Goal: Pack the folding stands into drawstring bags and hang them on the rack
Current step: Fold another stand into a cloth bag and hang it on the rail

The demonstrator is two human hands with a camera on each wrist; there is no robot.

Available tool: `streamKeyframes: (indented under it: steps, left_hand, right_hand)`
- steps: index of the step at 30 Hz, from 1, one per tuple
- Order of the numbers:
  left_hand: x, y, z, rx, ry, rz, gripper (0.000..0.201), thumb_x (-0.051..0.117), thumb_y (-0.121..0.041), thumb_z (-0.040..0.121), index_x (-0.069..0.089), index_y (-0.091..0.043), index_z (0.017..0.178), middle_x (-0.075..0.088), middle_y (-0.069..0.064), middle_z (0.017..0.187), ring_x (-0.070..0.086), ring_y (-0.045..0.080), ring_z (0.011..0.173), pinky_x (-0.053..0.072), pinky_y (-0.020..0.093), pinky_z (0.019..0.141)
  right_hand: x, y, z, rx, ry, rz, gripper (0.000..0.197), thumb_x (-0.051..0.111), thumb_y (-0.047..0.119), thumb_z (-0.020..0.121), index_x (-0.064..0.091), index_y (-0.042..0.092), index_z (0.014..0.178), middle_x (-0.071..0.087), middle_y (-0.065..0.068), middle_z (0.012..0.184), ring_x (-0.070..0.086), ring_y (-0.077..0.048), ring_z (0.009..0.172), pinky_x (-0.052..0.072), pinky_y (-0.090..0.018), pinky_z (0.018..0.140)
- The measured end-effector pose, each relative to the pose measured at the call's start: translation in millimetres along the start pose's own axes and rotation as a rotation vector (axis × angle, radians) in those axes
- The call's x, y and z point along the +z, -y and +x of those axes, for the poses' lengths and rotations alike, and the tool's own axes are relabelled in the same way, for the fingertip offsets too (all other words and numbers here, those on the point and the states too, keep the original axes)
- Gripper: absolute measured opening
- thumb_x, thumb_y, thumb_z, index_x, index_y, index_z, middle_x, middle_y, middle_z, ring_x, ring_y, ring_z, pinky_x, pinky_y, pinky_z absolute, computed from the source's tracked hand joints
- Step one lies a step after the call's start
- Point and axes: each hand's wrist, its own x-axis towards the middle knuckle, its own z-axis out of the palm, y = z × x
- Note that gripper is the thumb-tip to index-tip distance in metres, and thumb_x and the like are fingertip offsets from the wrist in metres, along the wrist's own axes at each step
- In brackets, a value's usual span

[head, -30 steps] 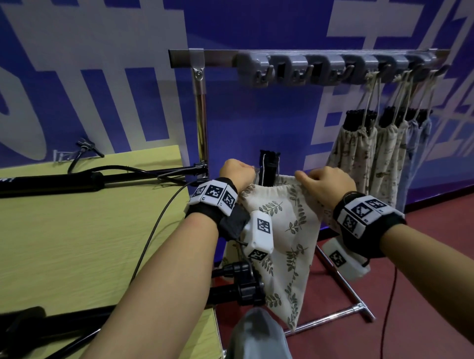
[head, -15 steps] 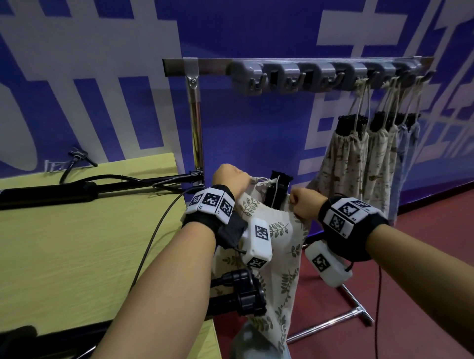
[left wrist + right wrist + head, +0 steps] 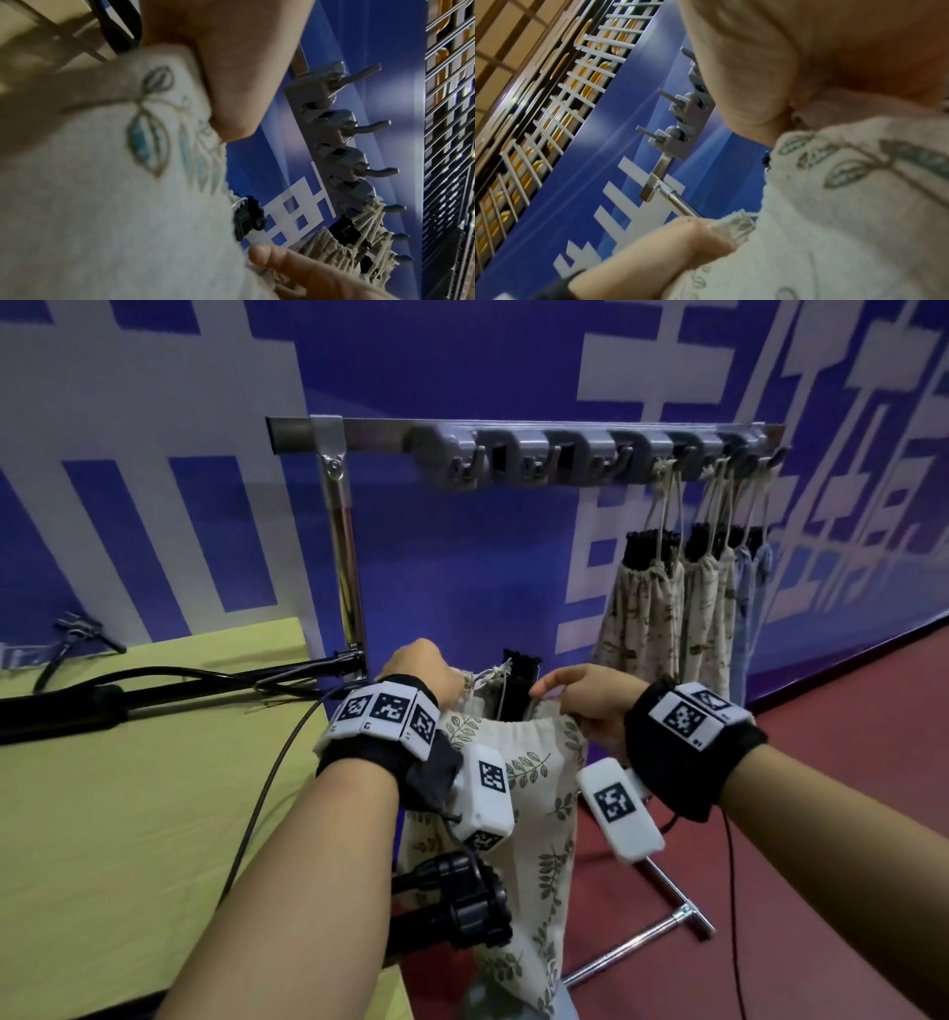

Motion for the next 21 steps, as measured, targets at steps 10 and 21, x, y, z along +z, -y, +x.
streamKeyframes:
  steps: [10,21]
  left_hand:
    - [0,-3,-2,-0.014,0.082,0.011,0.022,0.074,-0.015,0.071,0.071,-0.002,0.088,0.067,0.017,0.098,0.059,0.027,0.071,0.042,0.028,0.053]
    - [-7,2,-4,-0.032,0.052,0.028,0.023,0.048,-0.019,0.086,0.061,-0.003,0.095,0.062,0.020,0.113,0.060,0.035,0.095,0.045,0.035,0.070]
  right_hand:
    - [22,4,-6,-0.097,-0.062,-0.191,0.042,0.029,-0.012,0.080,0.060,0.016,0.082,0.051,-0.005,0.072,0.039,-0.015,0.049,0.035,-0.018,0.040]
    - [20,9,-12,-0.258,-0.099,-0.149,0.041,0.025,-0.015,0.074,0.047,0.015,0.057,0.053,-0.017,0.079,0.029,-0.003,0.033,0.024,-0.012,0.033]
